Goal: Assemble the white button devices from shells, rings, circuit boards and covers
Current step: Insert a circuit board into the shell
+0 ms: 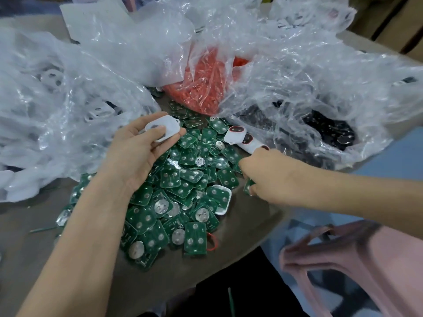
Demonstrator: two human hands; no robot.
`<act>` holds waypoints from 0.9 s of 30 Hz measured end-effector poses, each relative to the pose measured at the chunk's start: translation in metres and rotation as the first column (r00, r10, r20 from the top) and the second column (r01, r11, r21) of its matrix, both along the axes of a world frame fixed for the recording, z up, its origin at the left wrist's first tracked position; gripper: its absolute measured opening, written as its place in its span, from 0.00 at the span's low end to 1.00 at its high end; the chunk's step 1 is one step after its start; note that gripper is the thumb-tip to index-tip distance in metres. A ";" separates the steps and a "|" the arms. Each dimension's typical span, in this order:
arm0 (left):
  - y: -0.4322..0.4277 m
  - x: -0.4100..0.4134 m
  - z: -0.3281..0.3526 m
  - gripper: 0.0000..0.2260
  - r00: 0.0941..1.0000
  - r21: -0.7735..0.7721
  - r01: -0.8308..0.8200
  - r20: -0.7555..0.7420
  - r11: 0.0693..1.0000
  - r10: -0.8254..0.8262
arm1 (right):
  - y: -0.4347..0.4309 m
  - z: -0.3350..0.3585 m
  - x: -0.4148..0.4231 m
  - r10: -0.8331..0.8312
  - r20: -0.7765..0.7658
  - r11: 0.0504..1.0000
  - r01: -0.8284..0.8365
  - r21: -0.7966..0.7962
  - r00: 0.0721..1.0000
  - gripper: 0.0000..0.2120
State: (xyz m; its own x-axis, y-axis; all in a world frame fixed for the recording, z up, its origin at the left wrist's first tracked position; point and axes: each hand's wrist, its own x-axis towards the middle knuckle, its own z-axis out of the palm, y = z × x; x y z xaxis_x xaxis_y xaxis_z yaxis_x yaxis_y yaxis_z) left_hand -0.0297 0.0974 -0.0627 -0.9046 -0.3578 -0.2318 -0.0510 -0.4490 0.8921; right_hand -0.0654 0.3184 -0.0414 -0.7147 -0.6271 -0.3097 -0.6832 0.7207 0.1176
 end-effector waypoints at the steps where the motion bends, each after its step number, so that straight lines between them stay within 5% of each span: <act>1: 0.000 0.000 0.001 0.10 1.000 0.007 0.003 0.003 1.000 -0.003 | 0.001 -0.002 0.002 0.014 -0.028 1.000 -0.014 -0.013 1.000 0.06; 3: 0.000 0.001 0.002 0.10 1.000 0.026 0.005 0.010 1.000 -0.005 | 0.004 0.001 -0.001 -0.005 0.018 0.998 0.006 -0.060 1.000 0.07; 6: 0.000 0.003 0.004 0.11 1.000 0.054 0.017 0.005 0.998 -0.017 | 0.007 0.017 -0.018 -0.096 0.284 0.937 0.183 -0.298 0.954 0.08; 10: 0.001 0.006 0.008 0.14 0.998 0.101 0.065 -0.003 0.993 -0.065 | -0.008 0.035 -0.028 -0.023 0.556 0.562 0.471 -0.680 0.831 0.06; 15: 0.003 0.006 0.012 0.16 0.997 0.177 0.080 -0.014 0.981 -0.079 | -0.046 0.031 -0.029 0.149 0.574 0.185 0.547 -0.816 0.805 0.07; 27: 0.001 0.009 0.014 0.15 0.987 0.186 0.156 -0.006 0.970 -0.158 | -0.064 0.014 -0.040 0.216 0.469 0.240 0.419 -0.875 0.856 0.14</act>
